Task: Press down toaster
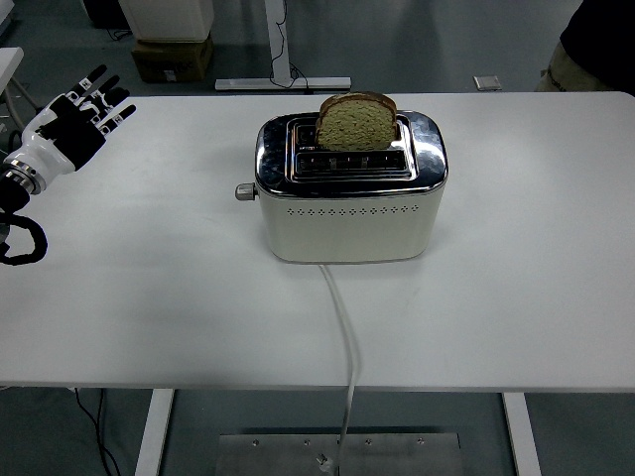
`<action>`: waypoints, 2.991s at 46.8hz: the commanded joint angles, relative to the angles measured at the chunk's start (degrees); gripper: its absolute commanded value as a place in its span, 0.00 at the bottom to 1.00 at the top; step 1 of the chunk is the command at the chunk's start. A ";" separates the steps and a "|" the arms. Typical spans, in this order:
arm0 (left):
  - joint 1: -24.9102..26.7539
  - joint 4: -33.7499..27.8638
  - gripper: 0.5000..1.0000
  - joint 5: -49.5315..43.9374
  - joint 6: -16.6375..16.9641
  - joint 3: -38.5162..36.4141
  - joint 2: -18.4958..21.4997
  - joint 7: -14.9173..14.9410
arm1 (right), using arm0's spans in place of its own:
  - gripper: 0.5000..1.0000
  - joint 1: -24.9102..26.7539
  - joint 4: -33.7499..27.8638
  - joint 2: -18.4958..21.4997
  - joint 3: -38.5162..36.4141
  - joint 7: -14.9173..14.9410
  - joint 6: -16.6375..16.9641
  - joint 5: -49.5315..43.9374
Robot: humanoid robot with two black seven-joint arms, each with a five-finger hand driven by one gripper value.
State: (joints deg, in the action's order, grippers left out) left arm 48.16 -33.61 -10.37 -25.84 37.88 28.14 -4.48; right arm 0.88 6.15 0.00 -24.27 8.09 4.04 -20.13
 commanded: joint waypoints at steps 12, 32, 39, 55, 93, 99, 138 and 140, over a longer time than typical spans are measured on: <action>-0.09 0.03 1.00 0.00 0.09 0.09 -0.01 0.00 | 1.00 0.00 0.00 0.00 0.02 0.00 0.00 0.00; -0.35 -0.06 1.00 -0.09 0.09 0.18 -0.45 -0.09 | 1.00 0.00 0.00 0.00 -0.07 0.00 0.00 0.00; -0.35 -0.06 1.00 -0.09 0.09 0.18 -0.54 0.00 | 1.00 0.00 0.00 0.00 0.02 0.00 0.00 0.00; -0.44 0.03 1.00 -0.09 0.09 0.26 -0.54 0.00 | 1.00 0.00 0.00 0.00 0.02 0.00 0.00 0.00; -0.79 0.03 1.00 -0.09 0.00 0.26 -0.89 0.00 | 1.00 0.09 0.00 0.00 -0.07 -0.09 0.00 0.00; -0.88 -0.06 1.00 -0.09 0.00 0.26 -0.98 -0.09 | 1.00 0.09 0.00 0.00 0.02 -0.09 0.00 0.00; -0.87 -8.92 1.00 0.09 0.70 -0.09 3.76 0.53 | 1.00 0.09 0.00 0.00 0.02 -0.09 0.00 0.00; -1.05 -11.64 1.00 0.17 1.58 -0.17 5.60 0.62 | 1.00 0.09 0.00 0.00 0.02 -0.09 0.00 0.00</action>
State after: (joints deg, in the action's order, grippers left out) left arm 47.43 -41.70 -10.27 -25.19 37.79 31.41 -3.96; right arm 0.97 6.15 0.00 -24.26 7.99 4.04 -20.13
